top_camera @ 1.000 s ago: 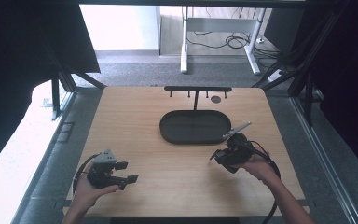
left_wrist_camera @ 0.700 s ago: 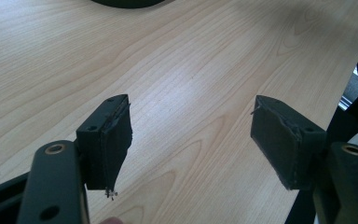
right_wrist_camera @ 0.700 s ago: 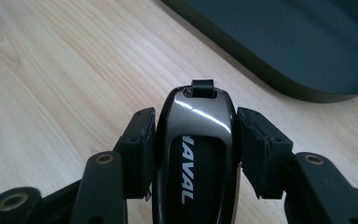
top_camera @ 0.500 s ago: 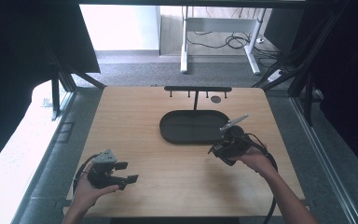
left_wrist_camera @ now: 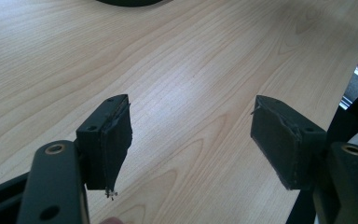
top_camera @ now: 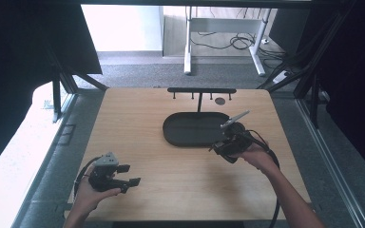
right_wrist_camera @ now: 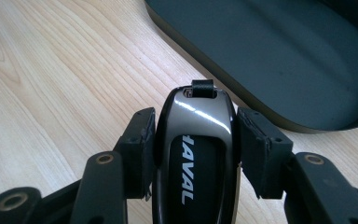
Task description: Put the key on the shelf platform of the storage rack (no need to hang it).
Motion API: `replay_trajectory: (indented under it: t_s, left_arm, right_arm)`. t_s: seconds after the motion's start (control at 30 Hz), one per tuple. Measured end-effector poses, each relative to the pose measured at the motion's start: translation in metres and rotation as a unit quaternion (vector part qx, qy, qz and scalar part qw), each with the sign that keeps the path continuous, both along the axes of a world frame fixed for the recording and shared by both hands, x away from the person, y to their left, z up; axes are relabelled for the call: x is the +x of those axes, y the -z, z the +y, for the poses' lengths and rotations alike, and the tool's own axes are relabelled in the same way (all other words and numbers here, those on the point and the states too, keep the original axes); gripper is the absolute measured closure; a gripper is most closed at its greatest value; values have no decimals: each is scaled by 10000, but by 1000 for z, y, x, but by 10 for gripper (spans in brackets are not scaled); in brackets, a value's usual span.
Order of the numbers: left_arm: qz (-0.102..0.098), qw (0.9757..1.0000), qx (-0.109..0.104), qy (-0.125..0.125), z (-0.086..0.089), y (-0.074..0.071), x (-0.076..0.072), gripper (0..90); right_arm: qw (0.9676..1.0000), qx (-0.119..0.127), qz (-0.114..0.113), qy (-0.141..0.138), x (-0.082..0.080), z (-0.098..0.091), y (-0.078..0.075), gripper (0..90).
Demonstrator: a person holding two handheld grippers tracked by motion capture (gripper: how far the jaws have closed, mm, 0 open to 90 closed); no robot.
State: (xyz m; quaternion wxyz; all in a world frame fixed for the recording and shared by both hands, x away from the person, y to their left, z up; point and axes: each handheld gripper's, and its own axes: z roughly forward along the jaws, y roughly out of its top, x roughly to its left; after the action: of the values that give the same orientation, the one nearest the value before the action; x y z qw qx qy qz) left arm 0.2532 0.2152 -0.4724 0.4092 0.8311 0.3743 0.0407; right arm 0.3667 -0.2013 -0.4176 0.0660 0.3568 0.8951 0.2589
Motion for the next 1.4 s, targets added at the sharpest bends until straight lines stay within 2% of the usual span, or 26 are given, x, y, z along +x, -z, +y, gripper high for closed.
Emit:
replay_trajectory:
  t_s: [0.3, 0.57, 0.63, 1.07, 1.4]
  left_arm:
    - [38, 10000, 31, 31, -1, 2, 1, 293]
    - [80, 9999, 57, 56, -1, 3, 1, 290]
    - [91, 9999, 61, 44, -1, 4, 2, 287]
    - [97, 9999, 86, 44, -1, 5, 2, 287]
    - [118, 9999, 83, 50, -1, 6, 3, 287]
  right_arm:
    - [10000, -17, -11, -61, 5, 7, -6, 501]
    - [9998, -133, -60, -134, 11, 18, -11, 501]
    - [9998, -93, -67, -134, 13, 19, -12, 501]
    - [9994, -235, -103, -225, 19, 29, -15, 500]
    - [9992, -280, -71, -258, 21, 32, -12, 500]
